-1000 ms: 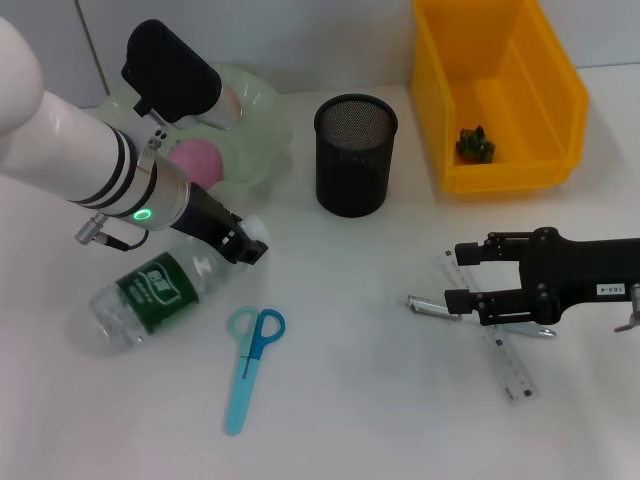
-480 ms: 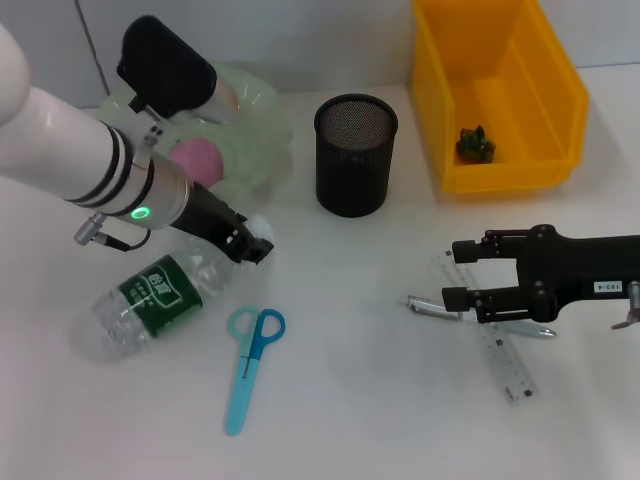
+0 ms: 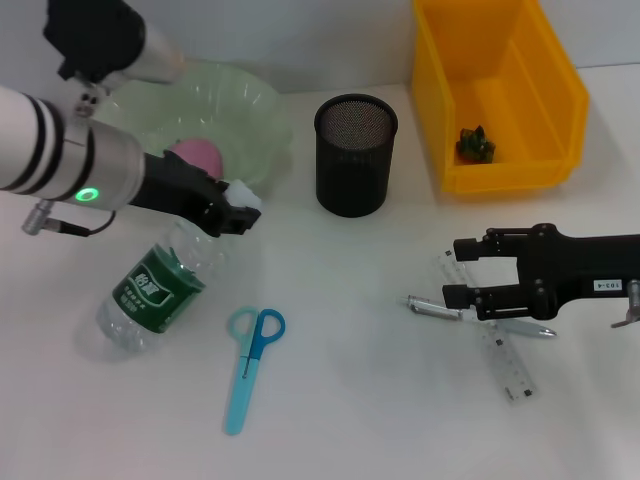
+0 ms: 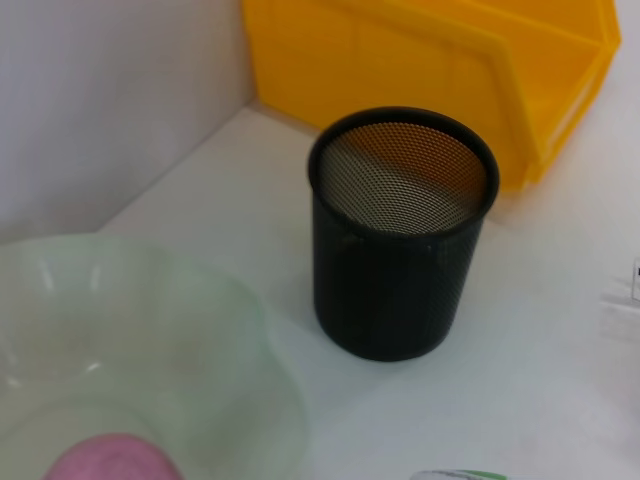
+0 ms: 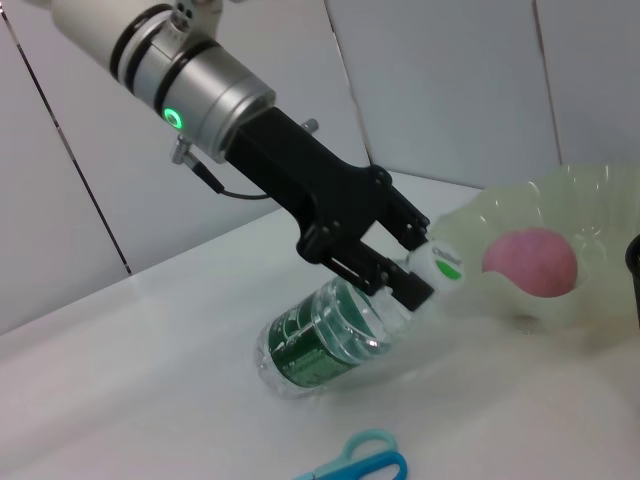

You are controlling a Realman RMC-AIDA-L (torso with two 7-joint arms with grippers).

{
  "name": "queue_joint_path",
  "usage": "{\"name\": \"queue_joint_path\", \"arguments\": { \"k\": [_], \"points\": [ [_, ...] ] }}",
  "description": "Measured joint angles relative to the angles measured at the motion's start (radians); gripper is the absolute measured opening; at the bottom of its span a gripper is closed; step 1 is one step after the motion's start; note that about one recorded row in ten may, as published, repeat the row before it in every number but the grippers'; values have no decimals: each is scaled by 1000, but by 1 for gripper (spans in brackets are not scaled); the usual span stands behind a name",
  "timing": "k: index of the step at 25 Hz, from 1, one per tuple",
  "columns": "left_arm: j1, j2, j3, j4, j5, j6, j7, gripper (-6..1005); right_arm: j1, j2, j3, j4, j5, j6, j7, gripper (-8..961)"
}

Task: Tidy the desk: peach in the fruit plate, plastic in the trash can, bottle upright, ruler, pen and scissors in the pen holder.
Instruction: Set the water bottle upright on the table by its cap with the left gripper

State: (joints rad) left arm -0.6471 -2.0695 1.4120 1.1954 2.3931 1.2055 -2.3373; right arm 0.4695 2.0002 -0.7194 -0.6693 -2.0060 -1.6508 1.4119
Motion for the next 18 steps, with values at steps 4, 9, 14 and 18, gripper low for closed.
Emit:
{"name": "queue_joint_path", "arguments": {
  "k": [4, 9, 14, 18],
  "points": [
    [50, 2, -51, 89, -3, 40, 0, 444, 2, 0, 0, -2, 1, 0, 11, 726],
    [84, 2, -84, 147, -5, 64, 0, 444, 3, 0, 0, -2, 1, 0, 14, 726],
    [120, 2, -123, 207, -17, 85, 1, 443, 4, 0, 2, -3, 1, 0, 20, 725],
    [131, 3, -152, 234, -52, 114, 7, 443, 5, 0, 2, -3, 1, 0, 24, 725]
  ]
}}
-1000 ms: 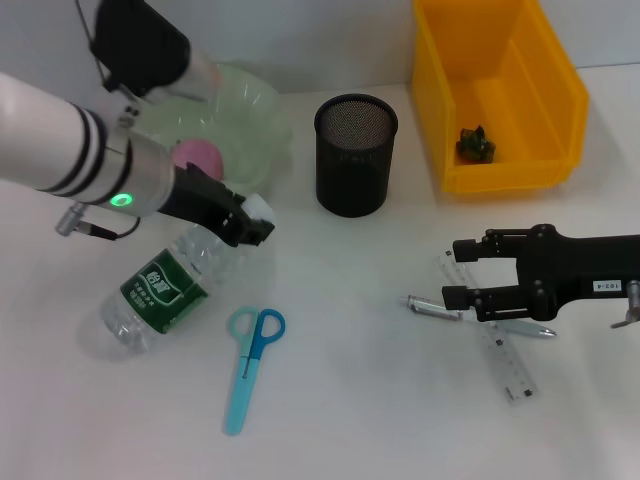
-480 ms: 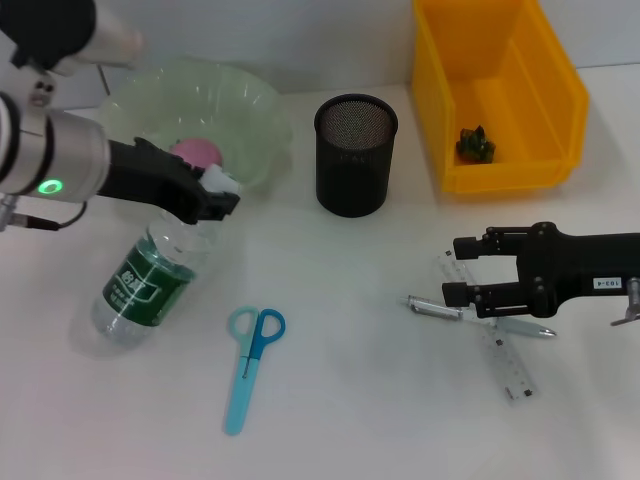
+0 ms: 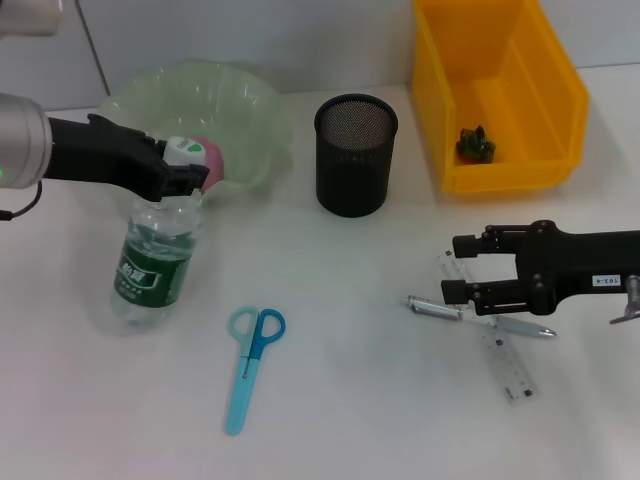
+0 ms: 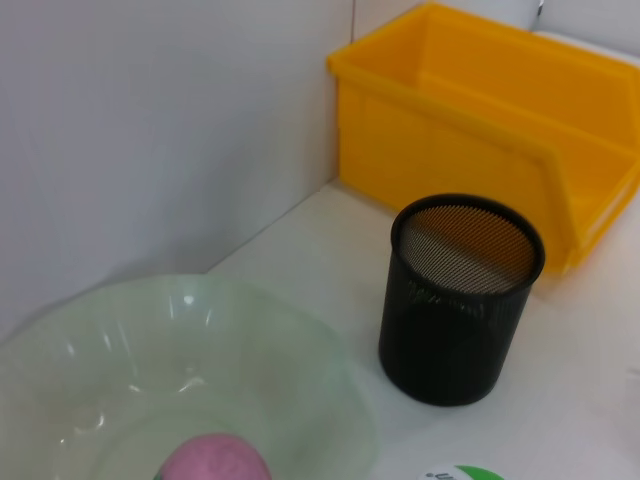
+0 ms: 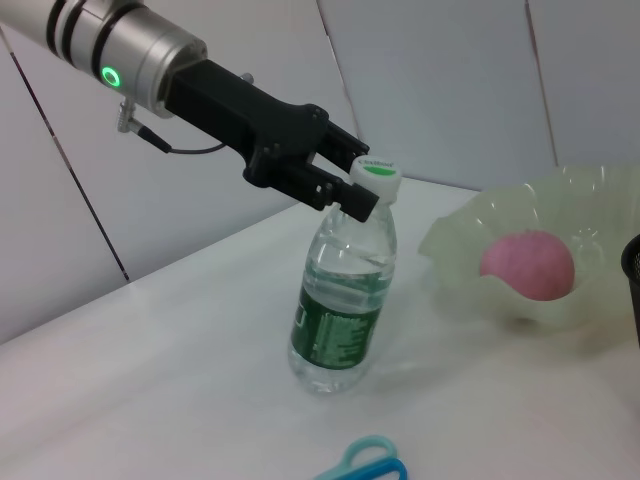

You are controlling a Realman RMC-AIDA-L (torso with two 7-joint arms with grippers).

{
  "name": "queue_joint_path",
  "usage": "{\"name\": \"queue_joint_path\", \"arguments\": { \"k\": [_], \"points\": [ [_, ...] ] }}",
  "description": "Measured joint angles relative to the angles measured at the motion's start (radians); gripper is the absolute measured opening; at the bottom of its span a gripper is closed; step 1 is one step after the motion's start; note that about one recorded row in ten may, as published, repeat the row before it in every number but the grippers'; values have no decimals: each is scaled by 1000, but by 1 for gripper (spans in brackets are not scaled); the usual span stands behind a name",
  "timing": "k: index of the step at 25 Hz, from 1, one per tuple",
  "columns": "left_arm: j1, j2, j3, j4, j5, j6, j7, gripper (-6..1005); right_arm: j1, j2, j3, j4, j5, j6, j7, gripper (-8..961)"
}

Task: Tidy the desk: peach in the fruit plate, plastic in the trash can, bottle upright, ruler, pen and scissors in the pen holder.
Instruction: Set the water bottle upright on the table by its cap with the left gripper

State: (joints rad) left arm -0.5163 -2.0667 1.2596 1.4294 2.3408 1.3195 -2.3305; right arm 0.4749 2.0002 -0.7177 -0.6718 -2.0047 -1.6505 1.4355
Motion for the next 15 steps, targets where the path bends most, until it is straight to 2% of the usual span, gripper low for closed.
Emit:
{"name": "queue_joint_path", "arguments": {
  "k": [15],
  "points": [
    [14, 1, -33, 22, -50, 9, 18, 444, 7, 0, 15, -3, 1, 1, 2, 723]
  ]
}}
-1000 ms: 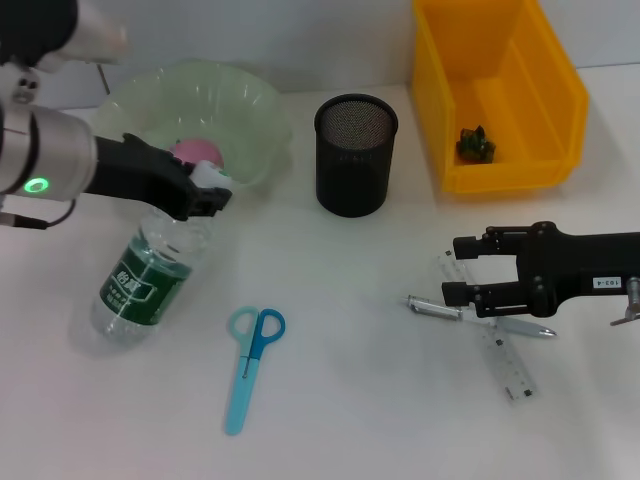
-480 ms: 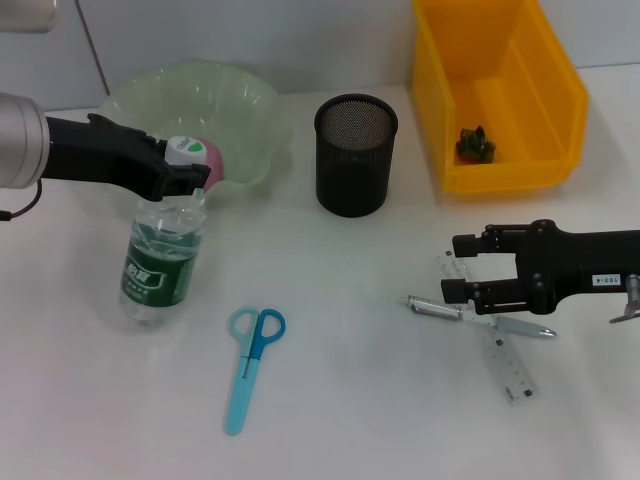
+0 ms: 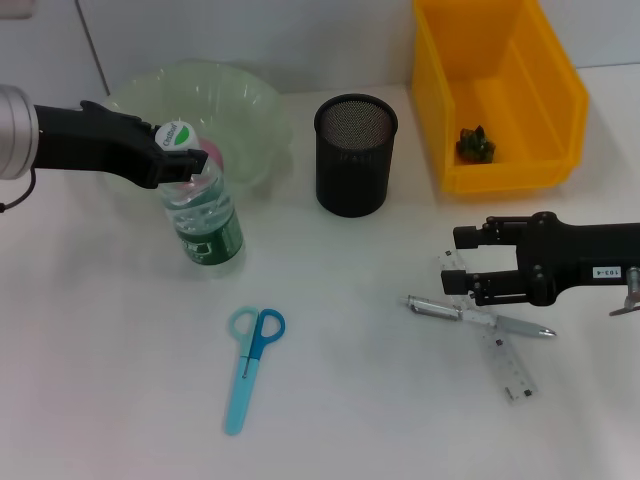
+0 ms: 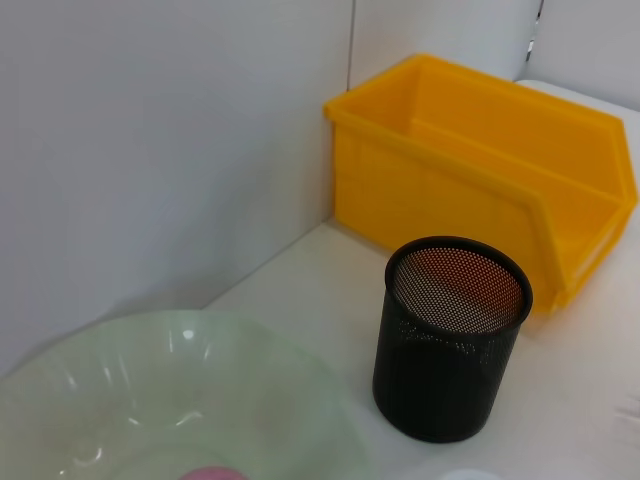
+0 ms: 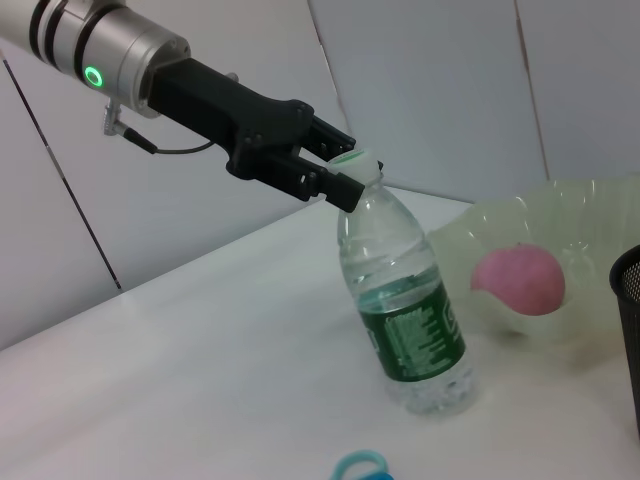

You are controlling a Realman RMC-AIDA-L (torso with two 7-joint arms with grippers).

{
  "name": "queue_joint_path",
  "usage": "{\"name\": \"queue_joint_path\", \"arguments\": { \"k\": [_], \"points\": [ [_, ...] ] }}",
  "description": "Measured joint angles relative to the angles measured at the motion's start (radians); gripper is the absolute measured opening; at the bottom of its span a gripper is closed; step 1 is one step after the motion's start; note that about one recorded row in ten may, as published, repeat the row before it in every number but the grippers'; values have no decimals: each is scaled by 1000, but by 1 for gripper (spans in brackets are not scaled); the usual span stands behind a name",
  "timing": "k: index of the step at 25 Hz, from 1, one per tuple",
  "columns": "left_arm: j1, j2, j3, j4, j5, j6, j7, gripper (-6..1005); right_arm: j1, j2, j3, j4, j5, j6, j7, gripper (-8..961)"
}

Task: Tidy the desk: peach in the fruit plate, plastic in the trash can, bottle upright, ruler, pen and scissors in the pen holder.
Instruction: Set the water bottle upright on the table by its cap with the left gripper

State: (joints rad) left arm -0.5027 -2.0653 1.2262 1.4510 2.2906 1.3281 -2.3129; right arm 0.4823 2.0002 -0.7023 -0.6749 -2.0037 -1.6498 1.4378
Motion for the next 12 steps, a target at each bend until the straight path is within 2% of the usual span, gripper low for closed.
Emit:
{"name": "queue_joint_path", "arguments": {
  "k": [12],
  "points": [
    [2, 0, -4, -11, -3, -1, 15, 443, 3, 0, 0, 0, 1, 2, 2, 721]
  ]
}}
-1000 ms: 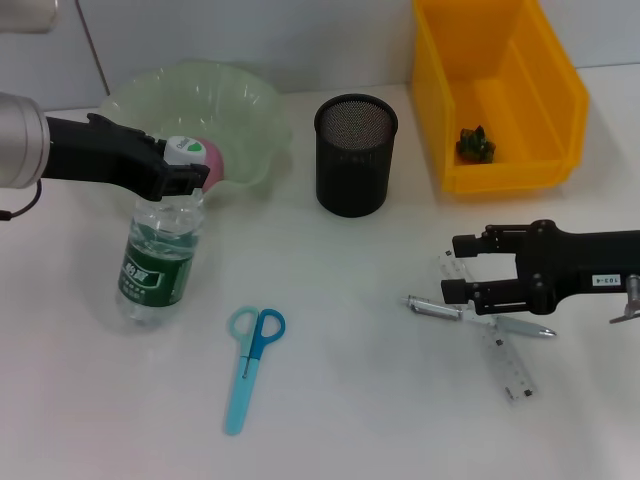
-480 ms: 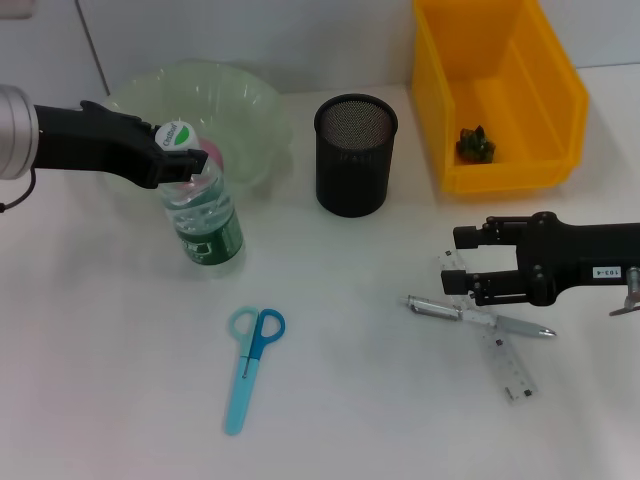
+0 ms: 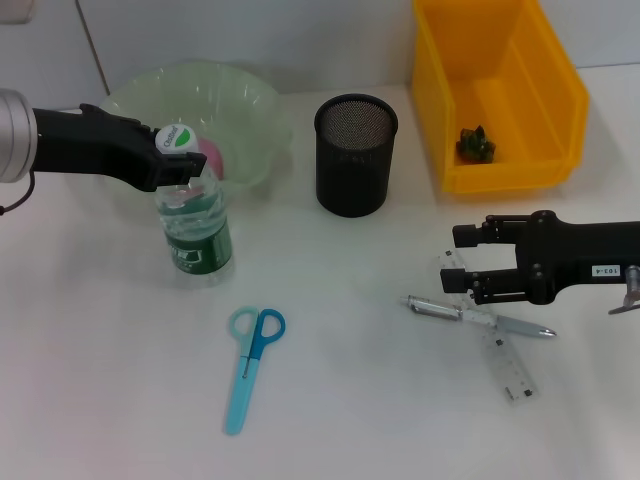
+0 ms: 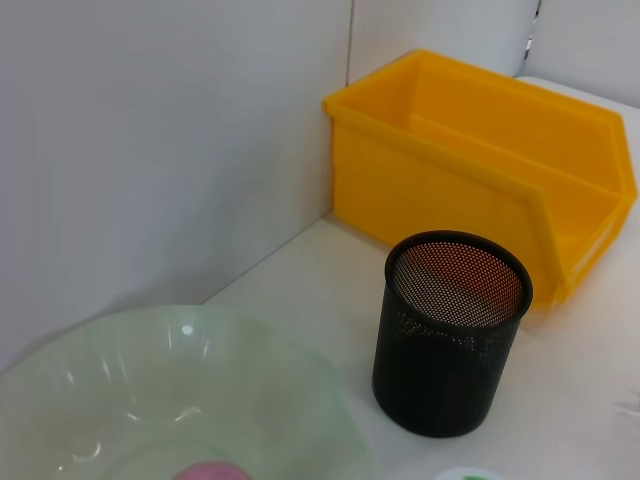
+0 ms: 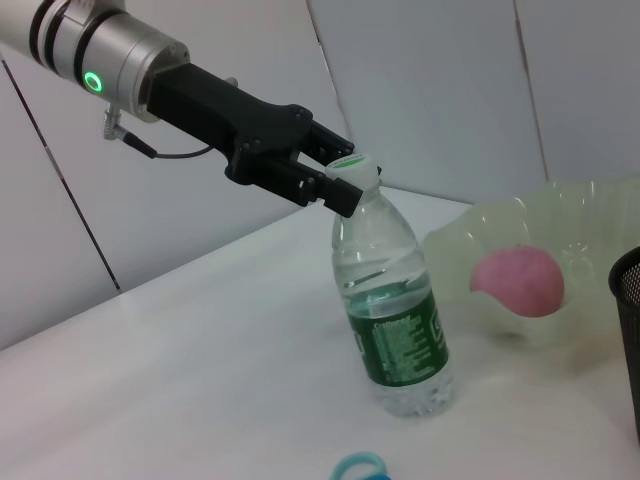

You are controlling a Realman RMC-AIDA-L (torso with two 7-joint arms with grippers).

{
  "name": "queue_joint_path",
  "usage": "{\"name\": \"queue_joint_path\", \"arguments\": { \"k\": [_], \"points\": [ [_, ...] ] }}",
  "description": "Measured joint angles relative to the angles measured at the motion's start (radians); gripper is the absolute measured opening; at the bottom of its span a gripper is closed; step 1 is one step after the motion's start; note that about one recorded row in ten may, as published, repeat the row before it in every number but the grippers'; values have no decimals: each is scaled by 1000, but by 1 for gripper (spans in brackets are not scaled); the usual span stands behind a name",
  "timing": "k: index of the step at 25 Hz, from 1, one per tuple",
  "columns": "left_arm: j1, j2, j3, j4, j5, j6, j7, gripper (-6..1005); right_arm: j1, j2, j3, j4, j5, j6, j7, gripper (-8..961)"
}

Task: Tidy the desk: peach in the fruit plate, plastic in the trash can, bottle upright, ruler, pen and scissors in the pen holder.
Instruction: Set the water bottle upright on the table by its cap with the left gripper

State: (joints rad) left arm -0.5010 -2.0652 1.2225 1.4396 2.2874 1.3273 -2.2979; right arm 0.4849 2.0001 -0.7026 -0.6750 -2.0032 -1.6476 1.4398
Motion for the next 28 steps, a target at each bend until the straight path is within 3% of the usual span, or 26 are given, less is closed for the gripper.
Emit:
{"name": "queue_joint_path", "arguments": {
  "k": [28],
  "points": [
    [-5, -3, 0, -18, 1, 5, 2, 443, -6, 0, 0, 0, 0, -8, 1, 717]
  ]
}}
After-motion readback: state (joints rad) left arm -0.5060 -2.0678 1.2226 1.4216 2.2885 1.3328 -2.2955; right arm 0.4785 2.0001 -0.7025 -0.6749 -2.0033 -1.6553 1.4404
